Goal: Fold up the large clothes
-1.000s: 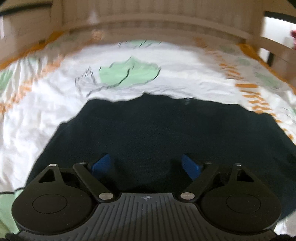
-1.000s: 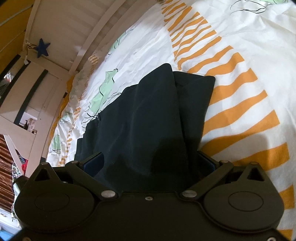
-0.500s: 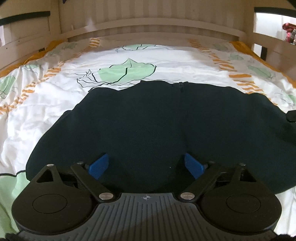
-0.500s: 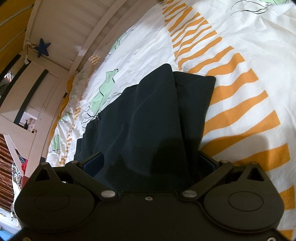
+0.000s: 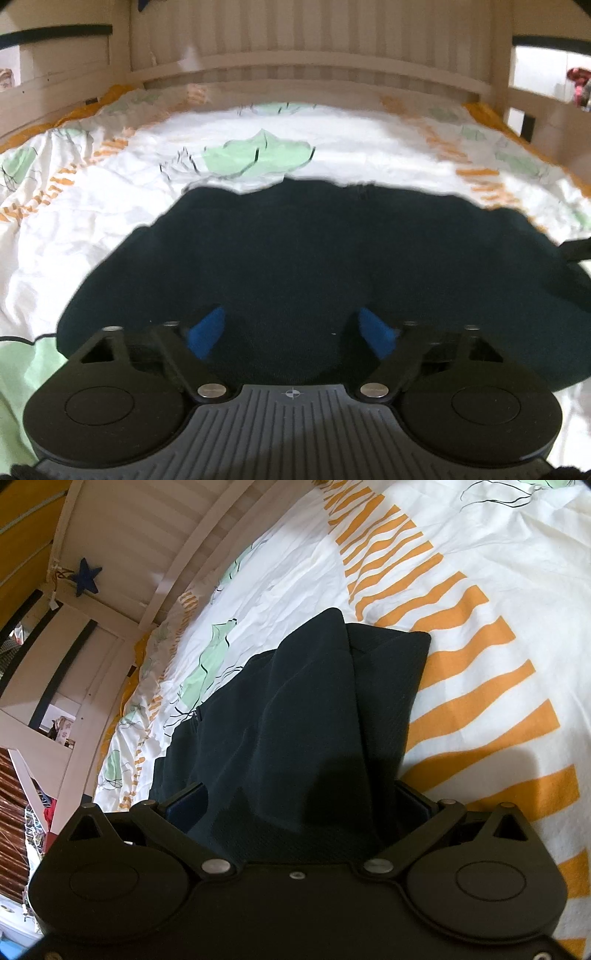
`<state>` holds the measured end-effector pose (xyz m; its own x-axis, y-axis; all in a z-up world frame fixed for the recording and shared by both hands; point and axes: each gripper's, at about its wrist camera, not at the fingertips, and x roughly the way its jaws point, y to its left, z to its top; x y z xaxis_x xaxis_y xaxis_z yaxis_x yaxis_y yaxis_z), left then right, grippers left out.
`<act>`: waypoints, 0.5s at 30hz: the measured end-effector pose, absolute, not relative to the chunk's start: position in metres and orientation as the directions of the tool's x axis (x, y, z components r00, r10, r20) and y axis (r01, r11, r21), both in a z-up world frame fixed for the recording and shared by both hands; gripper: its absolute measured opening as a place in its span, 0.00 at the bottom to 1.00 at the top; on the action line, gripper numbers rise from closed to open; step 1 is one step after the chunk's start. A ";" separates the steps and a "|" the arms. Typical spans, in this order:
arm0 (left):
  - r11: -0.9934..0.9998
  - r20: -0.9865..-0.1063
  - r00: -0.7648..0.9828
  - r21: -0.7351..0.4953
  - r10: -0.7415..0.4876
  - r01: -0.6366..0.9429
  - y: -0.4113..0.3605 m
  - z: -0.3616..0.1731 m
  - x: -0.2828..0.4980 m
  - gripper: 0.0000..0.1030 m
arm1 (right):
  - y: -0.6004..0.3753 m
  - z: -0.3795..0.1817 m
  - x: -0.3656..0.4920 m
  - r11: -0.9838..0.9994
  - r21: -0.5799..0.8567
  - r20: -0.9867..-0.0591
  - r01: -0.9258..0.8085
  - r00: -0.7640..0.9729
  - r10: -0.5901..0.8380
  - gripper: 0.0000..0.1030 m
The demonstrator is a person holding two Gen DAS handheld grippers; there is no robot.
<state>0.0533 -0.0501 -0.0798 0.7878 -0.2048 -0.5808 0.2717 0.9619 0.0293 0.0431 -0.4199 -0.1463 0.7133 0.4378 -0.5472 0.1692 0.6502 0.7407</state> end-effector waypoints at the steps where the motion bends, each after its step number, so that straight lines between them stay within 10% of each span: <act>1: 0.958 -0.568 0.793 0.027 -0.220 0.284 -0.050 -0.077 0.049 0.62 | -0.420 -0.146 0.043 0.650 0.741 -0.547 0.169 0.714 0.438 1.00; 13: 0.915 -0.569 0.741 -0.052 -0.356 0.400 -0.062 -0.090 0.038 0.42 | -0.422 -0.146 0.042 0.645 0.746 -0.542 0.165 0.714 0.443 1.00; 15: 0.915 -0.581 0.728 -0.079 -0.365 0.396 -0.061 -0.091 0.044 0.42 | -0.421 -0.144 0.043 0.656 0.736 -0.552 0.168 0.710 0.438 0.87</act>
<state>0.0444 -0.0610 -0.0912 0.7278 -0.3649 -0.5806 0.3960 0.9149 -0.0786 0.0426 -0.4212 -0.1440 0.7096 0.4382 -0.5518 0.1678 0.6555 0.7363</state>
